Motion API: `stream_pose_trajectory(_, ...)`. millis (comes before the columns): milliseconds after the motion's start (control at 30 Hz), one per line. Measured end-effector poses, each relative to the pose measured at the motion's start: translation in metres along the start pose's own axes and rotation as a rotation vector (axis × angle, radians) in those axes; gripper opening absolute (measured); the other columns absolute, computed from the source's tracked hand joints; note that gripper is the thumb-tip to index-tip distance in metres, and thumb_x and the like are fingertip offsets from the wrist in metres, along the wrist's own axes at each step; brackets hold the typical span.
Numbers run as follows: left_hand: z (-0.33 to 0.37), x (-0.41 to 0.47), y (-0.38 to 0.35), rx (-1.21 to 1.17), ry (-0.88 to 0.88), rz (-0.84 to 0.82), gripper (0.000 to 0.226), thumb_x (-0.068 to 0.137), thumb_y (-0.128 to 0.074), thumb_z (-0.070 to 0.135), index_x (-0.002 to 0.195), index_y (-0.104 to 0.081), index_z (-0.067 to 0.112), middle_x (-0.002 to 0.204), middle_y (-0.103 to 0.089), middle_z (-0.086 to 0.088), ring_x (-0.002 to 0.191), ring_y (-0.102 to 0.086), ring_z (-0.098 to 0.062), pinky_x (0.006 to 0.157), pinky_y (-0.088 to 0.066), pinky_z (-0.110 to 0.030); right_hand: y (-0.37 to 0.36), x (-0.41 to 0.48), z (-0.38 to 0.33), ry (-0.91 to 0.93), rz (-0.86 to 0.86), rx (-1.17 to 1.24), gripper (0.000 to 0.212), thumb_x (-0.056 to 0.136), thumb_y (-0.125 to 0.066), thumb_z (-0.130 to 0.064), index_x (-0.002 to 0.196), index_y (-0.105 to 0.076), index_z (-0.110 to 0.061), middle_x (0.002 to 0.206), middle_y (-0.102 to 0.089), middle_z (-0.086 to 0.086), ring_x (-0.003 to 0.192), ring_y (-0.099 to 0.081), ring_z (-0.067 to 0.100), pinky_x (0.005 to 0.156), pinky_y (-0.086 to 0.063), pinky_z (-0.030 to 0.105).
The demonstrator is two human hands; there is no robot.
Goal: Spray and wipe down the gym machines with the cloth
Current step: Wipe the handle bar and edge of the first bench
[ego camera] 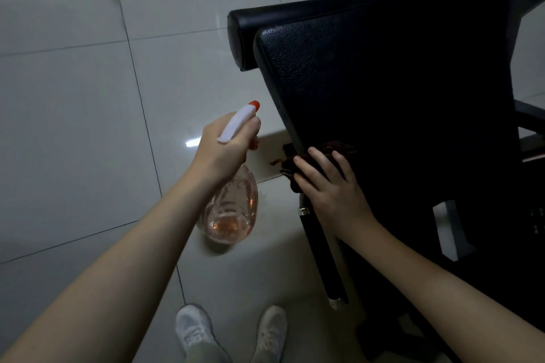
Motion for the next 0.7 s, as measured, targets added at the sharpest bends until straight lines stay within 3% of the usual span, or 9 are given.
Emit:
stream_pose_trajectory(133, 0.002, 0.002, 0.007, -0.009, 0.007, 0.033, 0.027, 0.096, -0.053, 0.029, 0.083, -0.06, 0.005, 0.073, -0.062, -0.011, 0.066, -0.06, -0.018, 0.057, -0.043, -0.024, 0.002, 0.003, -0.002, -0.019, 0.053, -0.009, 0.032, 0.085, -0.042, -0.008, 0.103, -0.068, -0.01, 0.128, -0.059, 0.009, 0.128, -0.036, 0.03, 0.105, -0.026, 0.046)
stream_pose_trajectory(300, 0.0, 0.001, 0.015, 0.056, -0.04, 0.041, 0.031, 0.096, -0.052, 0.029, 0.083, -0.057, 0.001, 0.082, -0.065, -0.019, 0.068, -0.058, -0.023, 0.062, -0.044, -0.031, 0.025, 0.032, 0.006, 0.014, 0.23, 0.037, 0.036, 0.094, -0.034, -0.005, 0.085, -0.069, -0.011, 0.102, -0.068, 0.006, 0.109, -0.044, 0.027, 0.09, -0.034, 0.04)
stream_pose_trajectory(433, -0.004, -0.001, 0.025, 0.107, -0.089, 0.097, 0.027, 0.096, -0.052, 0.024, 0.08, -0.057, 0.002, 0.08, -0.064, -0.02, 0.065, -0.055, -0.019, 0.06, -0.043, -0.029, 0.043, 0.1, 0.023, 0.017, 0.372, 0.017, 0.025, 0.093, -0.044, -0.011, 0.093, -0.069, -0.012, 0.112, -0.067, 0.005, 0.112, -0.046, 0.026, 0.091, -0.034, 0.04)
stream_pose_trajectory(500, -0.009, -0.001, 0.028, 0.126, -0.087, 0.102, 0.027, 0.097, -0.051, 0.023, 0.081, -0.057, 0.002, 0.08, -0.063, -0.021, 0.068, -0.057, -0.025, 0.062, -0.044, -0.034, 0.039, 0.139, 0.027, -0.015, 0.259, -0.112, 0.026, 0.091, -0.049, -0.018, 0.112, -0.065, -0.015, 0.131, -0.057, 0.005, 0.126, -0.045, 0.028, 0.102, -0.033, 0.043)
stream_pose_trajectory(567, -0.014, -0.002, 0.031, 0.147, -0.093, 0.099, 0.026, 0.097, -0.05, 0.023, 0.083, -0.058, 0.003, 0.081, -0.063, -0.02, 0.075, -0.058, -0.031, 0.062, -0.045, -0.039, 0.024, 0.161, 0.024, -0.003, -0.005, -0.279, 0.043, 0.09, -0.049, -0.027, 0.131, -0.053, -0.015, 0.149, -0.038, 0.005, 0.139, -0.029, 0.03, 0.112, -0.022, 0.049)
stream_pose_trajectory(633, -0.017, -0.003, 0.032, 0.162, -0.107, 0.091, 0.025, 0.097, -0.05, 0.025, 0.086, -0.059, 0.004, 0.081, -0.063, -0.019, 0.076, -0.059, -0.032, 0.062, -0.047, -0.041, 0.018, 0.165, 0.024, 0.008, -0.153, -0.368, 0.045, 0.091, -0.046, -0.027, 0.134, -0.051, -0.015, 0.152, -0.031, 0.006, 0.143, -0.019, 0.032, 0.114, -0.014, 0.051)
stream_pose_trajectory(700, -0.019, -0.003, 0.033, 0.176, -0.118, 0.077, 0.027, 0.097, -0.051, 0.027, 0.087, -0.059, 0.004, 0.081, -0.063, -0.019, 0.076, -0.059, -0.031, 0.063, -0.049, -0.045, 0.025, 0.168, 0.024, 0.015, -0.163, -0.411, 0.043, 0.091, -0.044, -0.025, 0.132, -0.053, -0.014, 0.151, -0.033, 0.008, 0.143, -0.018, 0.032, 0.114, -0.014, 0.051)
Point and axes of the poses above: each hand's wrist, its own x-axis towards the middle knuckle, its own y-axis out of the back of the hand, z = x × y, the point moved 5 cm from there along x, towards the middle knuckle
